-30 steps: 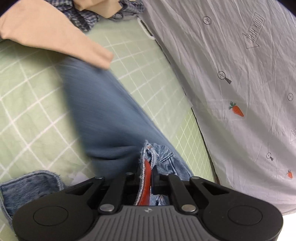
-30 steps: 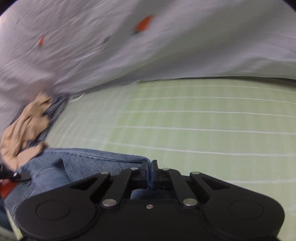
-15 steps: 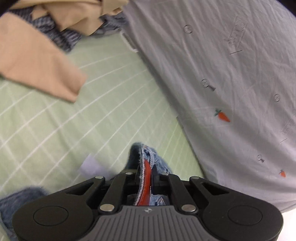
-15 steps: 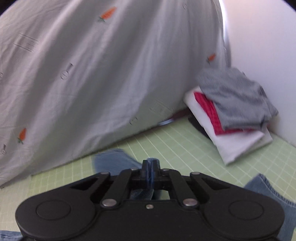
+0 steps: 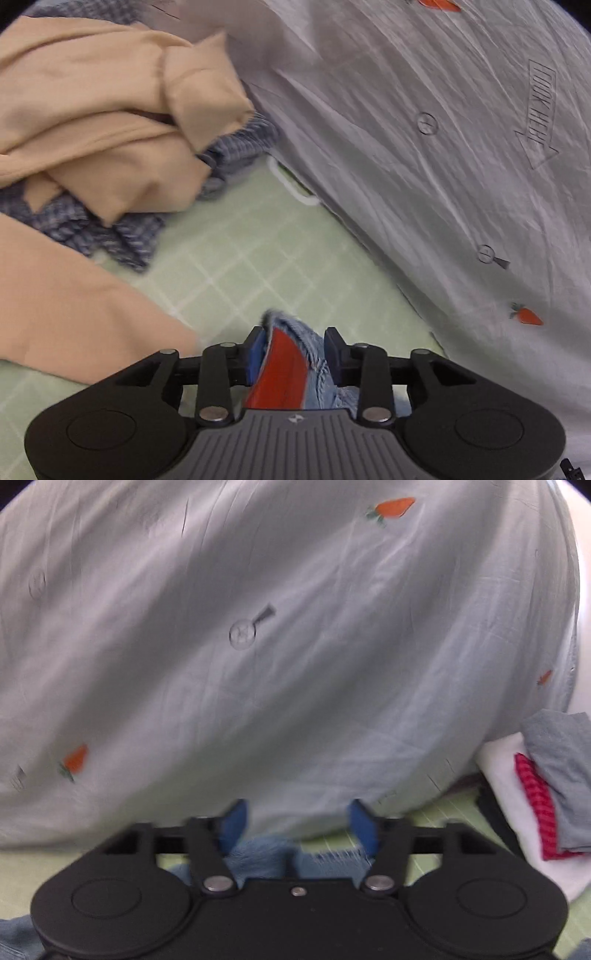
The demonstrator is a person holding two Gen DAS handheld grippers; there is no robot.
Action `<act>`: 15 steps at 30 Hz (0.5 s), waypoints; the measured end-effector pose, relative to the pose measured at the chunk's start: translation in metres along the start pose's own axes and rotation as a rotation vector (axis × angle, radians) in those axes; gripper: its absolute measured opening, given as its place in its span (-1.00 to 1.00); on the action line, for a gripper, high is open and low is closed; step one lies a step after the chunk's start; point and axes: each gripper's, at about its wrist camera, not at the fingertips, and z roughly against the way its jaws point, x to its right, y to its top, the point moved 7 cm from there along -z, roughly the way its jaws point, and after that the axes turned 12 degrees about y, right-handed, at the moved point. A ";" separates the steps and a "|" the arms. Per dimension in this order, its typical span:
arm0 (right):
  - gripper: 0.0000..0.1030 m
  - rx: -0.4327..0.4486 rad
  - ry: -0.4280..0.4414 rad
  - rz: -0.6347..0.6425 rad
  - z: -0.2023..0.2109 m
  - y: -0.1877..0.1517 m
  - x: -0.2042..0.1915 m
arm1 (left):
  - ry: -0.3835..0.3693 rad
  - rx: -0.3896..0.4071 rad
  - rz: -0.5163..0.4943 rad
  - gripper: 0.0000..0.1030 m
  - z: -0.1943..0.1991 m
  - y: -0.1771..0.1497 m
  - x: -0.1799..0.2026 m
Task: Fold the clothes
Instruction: 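Lower the jeans onto the table and open both grippers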
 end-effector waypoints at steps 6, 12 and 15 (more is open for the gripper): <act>0.84 -0.180 0.060 0.000 0.024 -0.089 -0.018 | 0.106 0.027 -0.002 0.27 0.044 -0.036 -0.087; 0.84 -0.384 0.039 -0.068 0.065 -0.186 -0.018 | 0.137 -0.138 0.124 0.27 0.047 -0.103 -0.154; 0.84 -0.409 0.044 -0.111 0.079 -0.203 -0.020 | 0.095 -0.146 0.172 0.34 0.039 -0.119 -0.157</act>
